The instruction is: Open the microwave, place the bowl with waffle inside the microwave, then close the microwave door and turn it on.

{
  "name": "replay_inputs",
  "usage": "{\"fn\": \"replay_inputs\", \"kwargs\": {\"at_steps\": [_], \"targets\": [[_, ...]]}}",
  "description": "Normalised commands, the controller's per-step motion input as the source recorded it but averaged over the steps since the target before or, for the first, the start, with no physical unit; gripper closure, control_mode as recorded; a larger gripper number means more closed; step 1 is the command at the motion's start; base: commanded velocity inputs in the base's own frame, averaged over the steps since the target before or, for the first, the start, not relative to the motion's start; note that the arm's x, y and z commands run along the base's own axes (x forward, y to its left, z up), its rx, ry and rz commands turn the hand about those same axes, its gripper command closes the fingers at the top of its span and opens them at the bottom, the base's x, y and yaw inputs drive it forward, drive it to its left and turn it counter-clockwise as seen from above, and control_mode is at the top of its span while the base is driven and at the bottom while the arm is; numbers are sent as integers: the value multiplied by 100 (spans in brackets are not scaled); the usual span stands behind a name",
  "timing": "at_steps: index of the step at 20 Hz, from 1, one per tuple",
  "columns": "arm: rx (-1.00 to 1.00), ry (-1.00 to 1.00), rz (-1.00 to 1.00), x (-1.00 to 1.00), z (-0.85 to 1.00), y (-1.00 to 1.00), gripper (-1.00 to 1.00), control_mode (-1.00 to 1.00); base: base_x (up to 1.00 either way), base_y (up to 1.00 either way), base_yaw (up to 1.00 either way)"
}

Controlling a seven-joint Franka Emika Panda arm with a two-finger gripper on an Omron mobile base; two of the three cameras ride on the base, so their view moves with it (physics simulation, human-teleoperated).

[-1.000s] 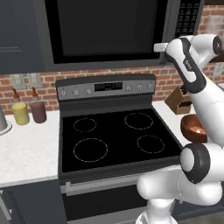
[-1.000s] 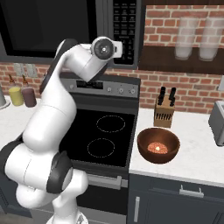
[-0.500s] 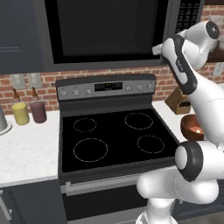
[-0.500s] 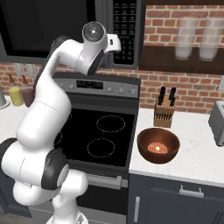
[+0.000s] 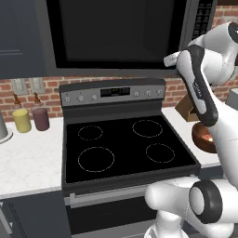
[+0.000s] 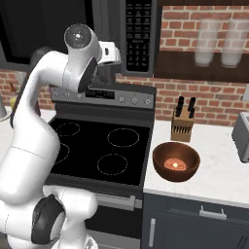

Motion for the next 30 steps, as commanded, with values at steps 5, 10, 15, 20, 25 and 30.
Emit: {"fn": "replay_inputs", "kwargs": {"at_steps": [5,10,15,20,25,30], "targets": [[-3,0,0,-99,0,100,100,-100,0,0,0],[-5,0,0,-95,0,100,100,-100,0,0,0],[-5,0,0,-86,0,100,100,-100,0,0,0],[-7,0,0,-68,0,100,100,-100,0,0,0],[-1,-2,-1,-84,0,97,-100,-100,0,0,0],[0,-1,-10,-100,0,21,-100,-100,0,0,0]]}}
